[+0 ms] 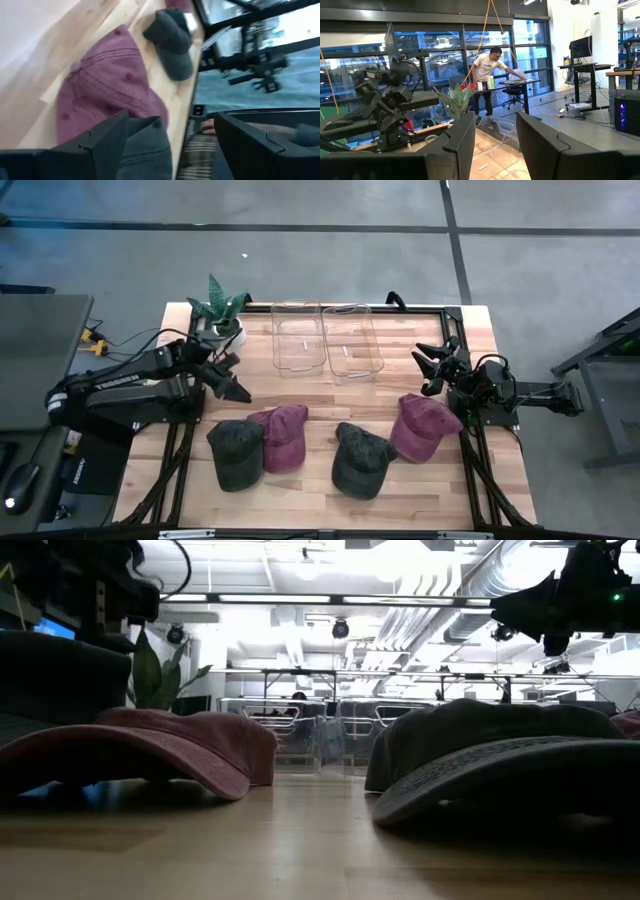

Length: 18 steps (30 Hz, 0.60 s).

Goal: Pick & Place hat
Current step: Put the left black cap into the right transparent bin

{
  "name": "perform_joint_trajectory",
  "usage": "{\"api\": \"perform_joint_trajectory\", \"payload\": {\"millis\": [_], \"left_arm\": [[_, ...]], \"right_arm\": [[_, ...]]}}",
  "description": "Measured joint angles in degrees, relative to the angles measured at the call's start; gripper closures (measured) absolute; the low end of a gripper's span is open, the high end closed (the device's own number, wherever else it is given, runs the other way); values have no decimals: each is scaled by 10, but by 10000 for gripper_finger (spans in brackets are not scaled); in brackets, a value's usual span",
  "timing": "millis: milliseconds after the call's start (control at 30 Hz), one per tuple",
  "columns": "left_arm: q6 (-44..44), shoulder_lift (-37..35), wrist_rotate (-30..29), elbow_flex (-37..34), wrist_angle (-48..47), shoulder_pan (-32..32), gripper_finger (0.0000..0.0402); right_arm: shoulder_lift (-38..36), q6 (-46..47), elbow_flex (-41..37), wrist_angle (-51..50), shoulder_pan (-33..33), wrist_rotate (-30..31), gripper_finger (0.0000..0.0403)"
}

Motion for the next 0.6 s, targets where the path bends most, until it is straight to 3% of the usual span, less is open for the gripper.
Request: {"api": "perform_joint_trajectory", "payload": {"millis": [300, 600], "left_arm": [[10, 26, -197, 112, -153, -154, 115], [-38, 126, -338, 193, -235, -307, 115]], "right_arm": [[0, 0, 0, 0, 0, 0, 263], [0, 0, 0, 0, 0, 0, 263]]}}
